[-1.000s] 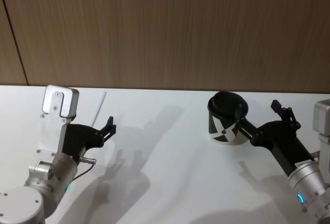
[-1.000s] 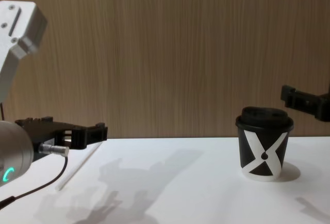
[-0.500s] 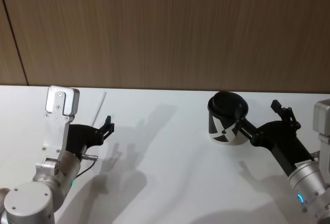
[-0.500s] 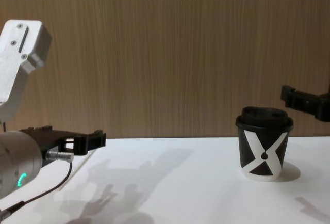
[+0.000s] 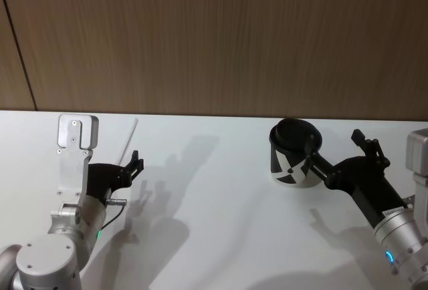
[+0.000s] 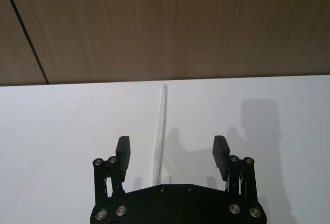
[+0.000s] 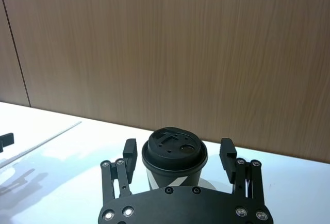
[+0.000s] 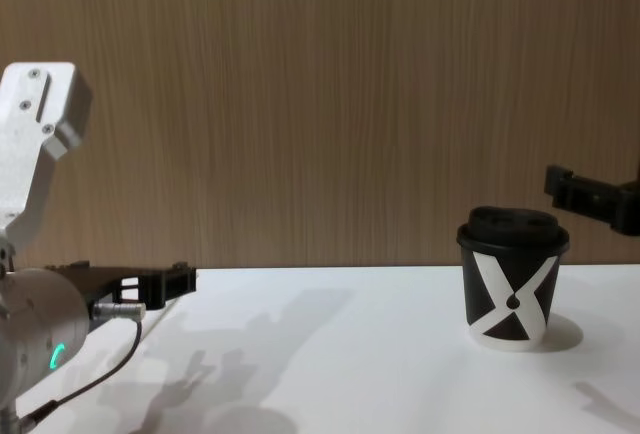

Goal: Pick up the straw with one hand, pass it to the other hand, and insert it into the cup.

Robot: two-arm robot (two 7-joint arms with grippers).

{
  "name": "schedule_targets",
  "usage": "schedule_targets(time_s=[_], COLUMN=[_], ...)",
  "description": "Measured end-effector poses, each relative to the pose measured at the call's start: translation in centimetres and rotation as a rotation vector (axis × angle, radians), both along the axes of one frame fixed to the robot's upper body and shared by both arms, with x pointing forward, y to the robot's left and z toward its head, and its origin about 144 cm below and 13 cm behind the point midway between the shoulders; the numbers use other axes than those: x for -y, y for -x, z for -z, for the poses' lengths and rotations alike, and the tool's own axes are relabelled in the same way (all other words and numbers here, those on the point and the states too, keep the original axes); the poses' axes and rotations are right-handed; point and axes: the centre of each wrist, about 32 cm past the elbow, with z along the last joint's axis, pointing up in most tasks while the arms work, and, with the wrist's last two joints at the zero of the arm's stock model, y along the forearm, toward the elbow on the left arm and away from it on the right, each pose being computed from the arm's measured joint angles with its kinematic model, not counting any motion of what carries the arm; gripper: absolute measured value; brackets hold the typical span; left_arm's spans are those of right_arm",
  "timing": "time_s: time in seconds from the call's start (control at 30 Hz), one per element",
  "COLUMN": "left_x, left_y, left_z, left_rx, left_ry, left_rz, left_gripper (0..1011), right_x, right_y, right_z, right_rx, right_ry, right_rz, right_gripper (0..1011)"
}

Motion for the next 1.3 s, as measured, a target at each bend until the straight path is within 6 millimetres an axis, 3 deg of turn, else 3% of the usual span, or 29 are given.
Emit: schedule_targets(time_s=[0.6, 1.3], left_x=[0.1, -0.1], left_y=[-2.0, -3.3], left_z=[2.0, 3.0], left_rx=[-0.037, -0.089], left_ry=[0.048, 0.082], left_rz=[-0.016, 0.009], left_gripper=[1003, 1003], right_x=[0.0, 0.0], right_y=[0.0, 0.0], right_z=[0.0, 0.0], right_rx=[0.000, 0.000], right_ry=[0.000, 0.000], right_rz=[0.000, 0.000], right_gripper=[1001, 1001])
